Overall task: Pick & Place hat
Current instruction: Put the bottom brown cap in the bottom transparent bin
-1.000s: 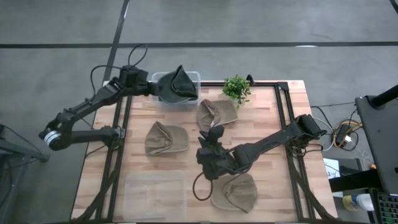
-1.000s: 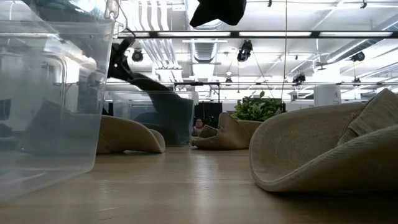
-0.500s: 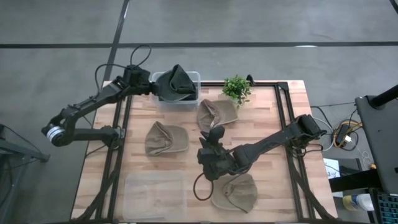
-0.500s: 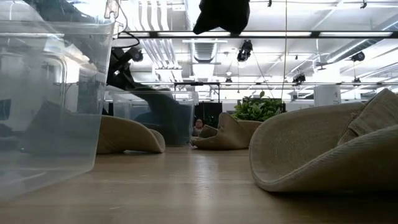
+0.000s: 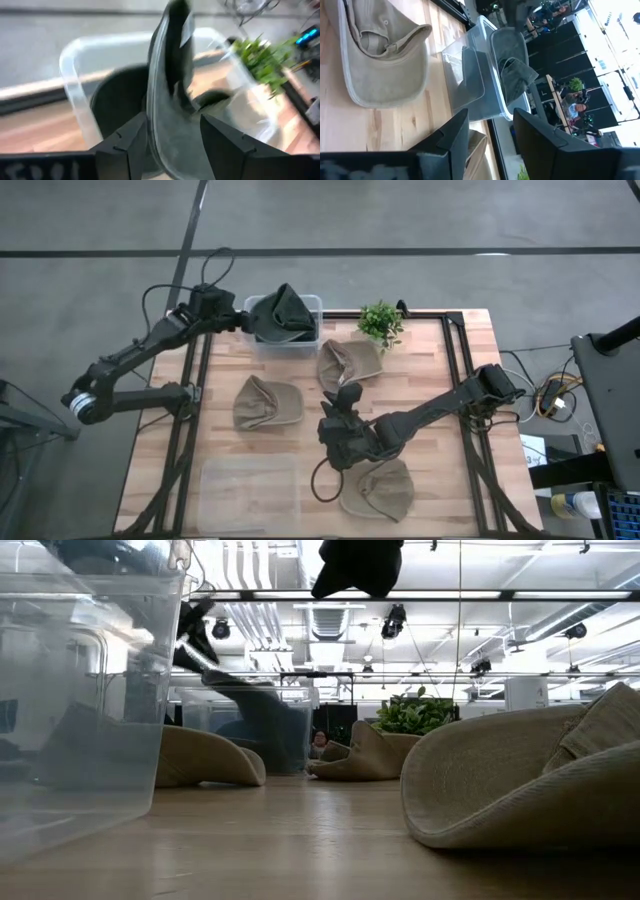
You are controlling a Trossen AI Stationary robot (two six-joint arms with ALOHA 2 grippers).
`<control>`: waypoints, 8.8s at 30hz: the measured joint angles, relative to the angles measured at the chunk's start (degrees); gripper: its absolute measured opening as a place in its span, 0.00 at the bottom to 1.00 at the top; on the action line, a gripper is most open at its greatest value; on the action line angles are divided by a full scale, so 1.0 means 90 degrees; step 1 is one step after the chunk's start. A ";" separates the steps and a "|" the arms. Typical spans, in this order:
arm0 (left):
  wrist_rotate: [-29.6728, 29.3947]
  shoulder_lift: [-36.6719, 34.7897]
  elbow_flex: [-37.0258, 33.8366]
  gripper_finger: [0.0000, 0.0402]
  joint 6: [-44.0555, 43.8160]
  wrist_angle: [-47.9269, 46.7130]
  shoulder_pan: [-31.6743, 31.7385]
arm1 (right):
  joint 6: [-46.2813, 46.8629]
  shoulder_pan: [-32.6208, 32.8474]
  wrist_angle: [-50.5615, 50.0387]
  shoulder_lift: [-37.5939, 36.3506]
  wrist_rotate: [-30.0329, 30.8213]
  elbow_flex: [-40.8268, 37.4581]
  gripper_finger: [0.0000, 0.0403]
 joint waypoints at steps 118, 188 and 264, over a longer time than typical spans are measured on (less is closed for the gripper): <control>0.1945 -0.1377 0.0142 0.44 0.0553 0.0321 -0.1479 | 0.3004 -0.0376 -0.5431 -0.0032 -0.4404 0.2159 0.03; 0.0347 0.0078 0.0380 0.02 0.0756 0.2490 -0.3562 | 0.1556 -0.1502 -0.4202 -0.0002 -0.2208 0.3818 0.10; 0.0944 -0.0245 0.0358 0.01 0.1035 0.9666 -0.3548 | -0.0248 -0.1331 0.3461 0.0175 -0.3987 0.4109 0.25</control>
